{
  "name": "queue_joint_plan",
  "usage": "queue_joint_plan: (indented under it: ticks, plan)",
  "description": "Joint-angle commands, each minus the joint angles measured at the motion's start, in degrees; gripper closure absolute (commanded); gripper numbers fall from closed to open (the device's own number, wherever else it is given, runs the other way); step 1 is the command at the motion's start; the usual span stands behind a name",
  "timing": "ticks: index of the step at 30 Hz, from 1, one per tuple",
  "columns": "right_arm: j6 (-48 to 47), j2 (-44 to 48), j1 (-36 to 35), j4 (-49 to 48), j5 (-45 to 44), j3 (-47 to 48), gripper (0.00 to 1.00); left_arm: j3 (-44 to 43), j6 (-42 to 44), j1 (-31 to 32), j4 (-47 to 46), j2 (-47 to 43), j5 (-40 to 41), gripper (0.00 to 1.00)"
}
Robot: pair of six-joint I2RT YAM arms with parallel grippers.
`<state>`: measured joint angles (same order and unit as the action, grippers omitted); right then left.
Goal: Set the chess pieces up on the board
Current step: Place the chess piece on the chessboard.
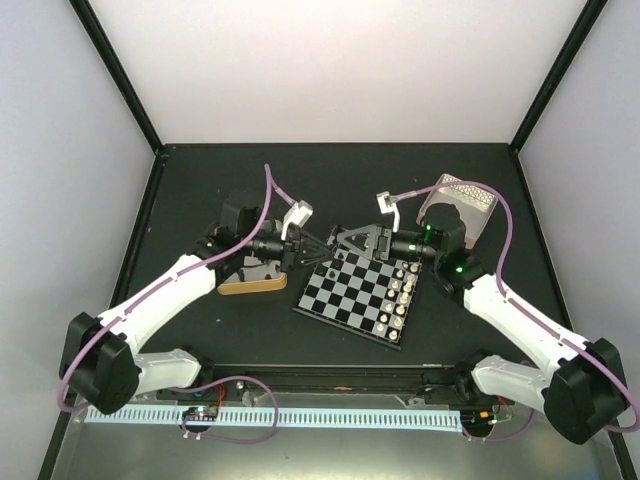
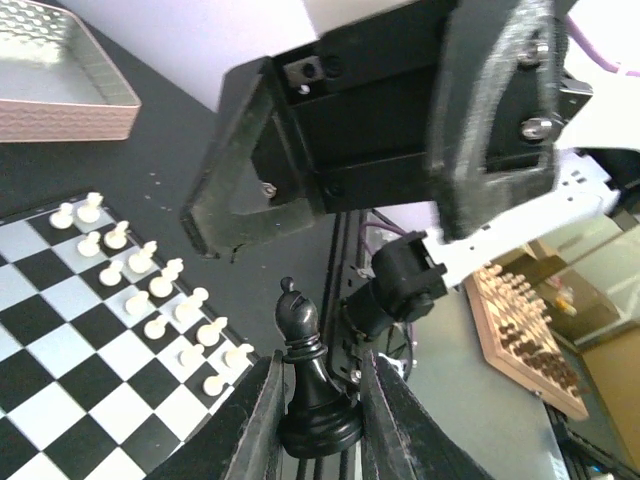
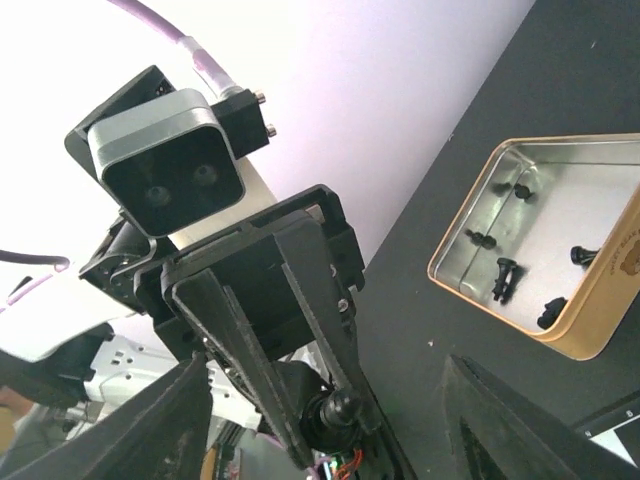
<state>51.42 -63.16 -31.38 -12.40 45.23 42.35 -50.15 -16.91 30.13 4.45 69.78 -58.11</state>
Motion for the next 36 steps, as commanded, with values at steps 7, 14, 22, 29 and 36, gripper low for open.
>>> queue_joint_plan:
  ticks: [7,14,22,29,36]
  plan:
    - [3.84,-1.66,0.04,-4.97,7.01,0.89,0.56,-1.18,2.76,1.06,-2.88,0.83,-6.40,0.82]
    - [4.36,-3.85,-0.55,-5.35,9.94,1.32,0.67,-1.54,2.67,1.07,-2.96,1.07,-6.17,0.82]
    - [4.60,-4.48,-1.34,-5.23,11.22,1.32,0.88,-1.78,2.58,0.99,-2.83,1.19,-4.19,0.82]
    - [-7.20,-2.72,-1.72,10.68,0.07,4.94,0.99,-2.31,2.77,0.91,1.12,1.25,3.79,0.49]
    - [-18.95,-3.23,-5.75,23.17,-26.03,6.36,0.99,-0.43,0.28,-1.36,6.23,-3.05,21.60,0.29]
